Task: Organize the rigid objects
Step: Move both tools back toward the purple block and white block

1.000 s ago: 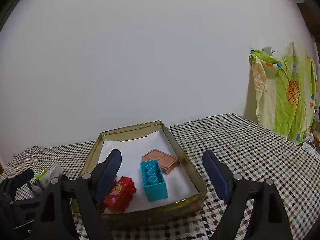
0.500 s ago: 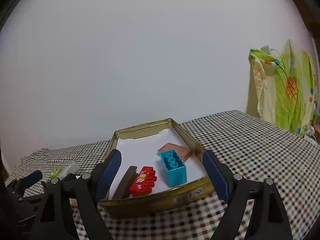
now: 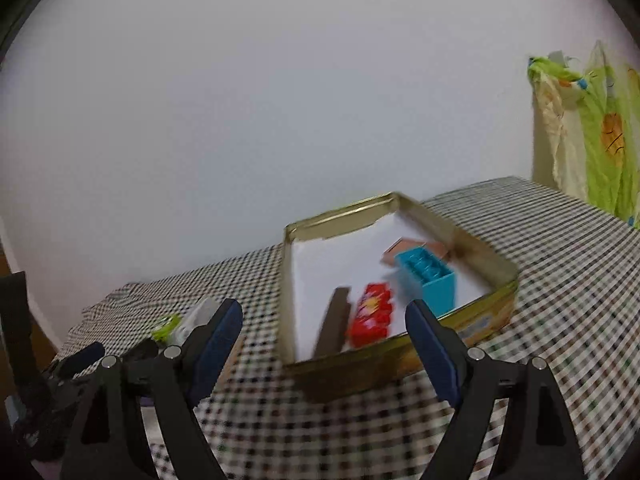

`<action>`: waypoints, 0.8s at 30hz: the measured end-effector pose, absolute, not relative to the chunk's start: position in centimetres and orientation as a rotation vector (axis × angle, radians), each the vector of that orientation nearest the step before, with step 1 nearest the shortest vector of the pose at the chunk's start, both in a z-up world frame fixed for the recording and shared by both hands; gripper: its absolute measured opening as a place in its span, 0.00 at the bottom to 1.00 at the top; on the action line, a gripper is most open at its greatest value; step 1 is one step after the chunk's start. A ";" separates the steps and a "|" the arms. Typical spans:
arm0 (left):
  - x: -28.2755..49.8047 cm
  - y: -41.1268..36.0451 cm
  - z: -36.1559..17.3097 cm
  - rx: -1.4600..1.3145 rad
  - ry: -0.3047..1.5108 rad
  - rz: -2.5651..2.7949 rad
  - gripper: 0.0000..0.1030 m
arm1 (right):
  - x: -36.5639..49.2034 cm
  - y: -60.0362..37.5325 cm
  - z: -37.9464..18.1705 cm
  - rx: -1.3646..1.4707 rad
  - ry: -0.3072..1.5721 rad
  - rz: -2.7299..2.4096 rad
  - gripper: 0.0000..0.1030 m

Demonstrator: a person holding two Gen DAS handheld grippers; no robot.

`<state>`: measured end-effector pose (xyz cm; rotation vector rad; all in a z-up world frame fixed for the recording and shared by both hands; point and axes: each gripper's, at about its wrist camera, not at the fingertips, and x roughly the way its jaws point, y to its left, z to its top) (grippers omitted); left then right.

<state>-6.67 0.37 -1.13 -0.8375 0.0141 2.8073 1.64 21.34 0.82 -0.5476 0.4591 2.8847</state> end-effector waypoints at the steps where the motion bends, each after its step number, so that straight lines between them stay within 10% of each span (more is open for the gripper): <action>1: -7.0 -0.4 -1.2 -0.852 0.006 2.818 0.99 | 1.6 20.9 0.7 -0.560 0.457 2.892 0.83; 24: -9.7 -7.1 -2.9 -1.092 -0.146 2.932 0.99 | -2.1 5.3 -3.2 -1.302 -0.029 3.084 0.83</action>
